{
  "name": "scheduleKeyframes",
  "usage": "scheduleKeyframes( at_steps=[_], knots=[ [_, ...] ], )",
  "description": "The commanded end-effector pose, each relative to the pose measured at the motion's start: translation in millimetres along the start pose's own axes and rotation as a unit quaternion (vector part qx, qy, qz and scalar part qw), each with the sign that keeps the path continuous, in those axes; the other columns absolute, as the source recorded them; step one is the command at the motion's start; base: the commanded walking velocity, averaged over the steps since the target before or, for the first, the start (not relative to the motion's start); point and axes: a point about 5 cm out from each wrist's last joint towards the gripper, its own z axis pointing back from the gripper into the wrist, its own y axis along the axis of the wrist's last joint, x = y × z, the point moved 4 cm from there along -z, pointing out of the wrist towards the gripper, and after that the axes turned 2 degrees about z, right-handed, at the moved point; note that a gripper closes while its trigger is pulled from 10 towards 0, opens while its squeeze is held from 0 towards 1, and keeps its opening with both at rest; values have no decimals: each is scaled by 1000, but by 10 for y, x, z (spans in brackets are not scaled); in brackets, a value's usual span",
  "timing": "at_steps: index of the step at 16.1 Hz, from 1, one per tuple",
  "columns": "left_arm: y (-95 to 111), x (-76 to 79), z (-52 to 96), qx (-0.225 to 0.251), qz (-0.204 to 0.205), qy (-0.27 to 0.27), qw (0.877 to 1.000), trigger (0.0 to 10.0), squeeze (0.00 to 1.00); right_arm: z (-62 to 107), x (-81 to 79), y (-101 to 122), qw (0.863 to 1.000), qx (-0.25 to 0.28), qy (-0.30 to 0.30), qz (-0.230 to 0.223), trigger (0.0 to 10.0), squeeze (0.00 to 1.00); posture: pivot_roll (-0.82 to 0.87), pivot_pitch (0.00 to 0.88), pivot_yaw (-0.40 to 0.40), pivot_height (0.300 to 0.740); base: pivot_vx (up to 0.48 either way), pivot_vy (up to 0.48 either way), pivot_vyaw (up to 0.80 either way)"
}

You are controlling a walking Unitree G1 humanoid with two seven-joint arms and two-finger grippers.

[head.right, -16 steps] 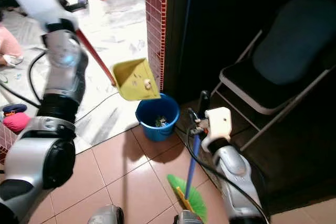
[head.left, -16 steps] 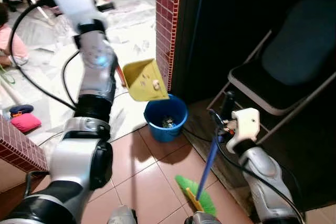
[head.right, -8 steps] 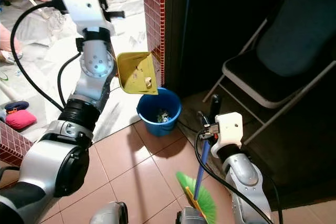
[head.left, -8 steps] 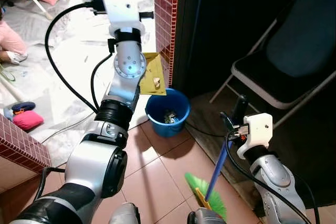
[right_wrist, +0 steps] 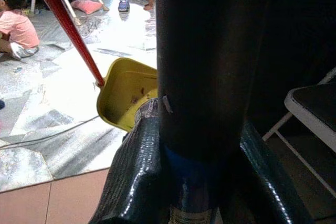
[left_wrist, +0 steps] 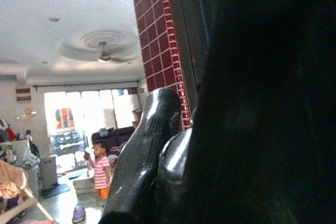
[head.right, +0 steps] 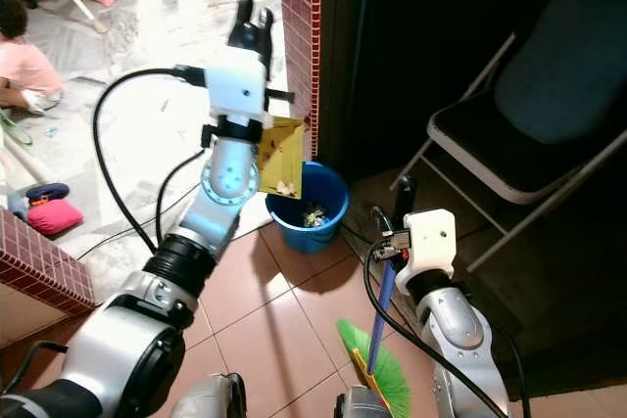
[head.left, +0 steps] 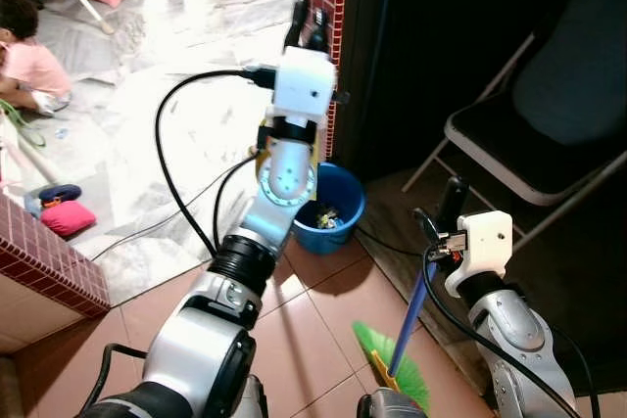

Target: Sweep floor

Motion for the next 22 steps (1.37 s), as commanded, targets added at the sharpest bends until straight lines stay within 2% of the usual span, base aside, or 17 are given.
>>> scheduleKeyframes(
  at_steps=[1, 5, 6, 8, 11, 18, 20, 22],
  knots=[
    [439, 191, -80, 98, 42, -27, 994, 10000, 0, -16, -16, 6, 1000, 0, 3, -4, 10000, 0, -291, 135, 62, 740, 0, 0, 0],
    [397, 169, -87, 86, 43, -16, 995, 10000, 0, -24, -16, 9, 1000, 1, 4, -3, 10000, 0, -290, 126, 61, 740, 0, 0, 0],
    [345, 105, -130, 60, 61, 14, 996, 10000, 0, -31, -15, 5, 1000, -1, 4, -3, 10000, 0, -284, 120, 59, 740, 0, 0, 0],
    [303, 84, -141, 35, 85, 34, 995, 10000, 0, -49, -30, -7, 1000, -3, 7, -4, 10000, 0, -278, 114, 57, 740, 0, 0, 0],
    [295, 101, -91, 22, 105, 41, 993, 10000, 0, -85, -62, -15, 1000, -5, 12, -5, 10000, 0, -271, 104, 57, 740, 0, 0, 0],
    [504, 352, 14, 79, 90, -33, 992, 10000, 0, -125, -45, -10, 1000, -1, 13, -1, 10000, 0, -267, 85, 58, 740, 0, 0, 0],
    [643, 484, 77, 113, 96, -84, 985, 10000, 0, -138, -43, -11, 1000, 1, 12, 1, 10000, 0, -267, 79, 60, 740, 0, 0, 0],
    [683, 590, 168, 117, 116, -120, 979, 10000, 0, -159, -47, -11, 1000, 2, 12, 1, 10000, 0, -260, 75, 62, 740, 0, 0, 0]
  ],
)
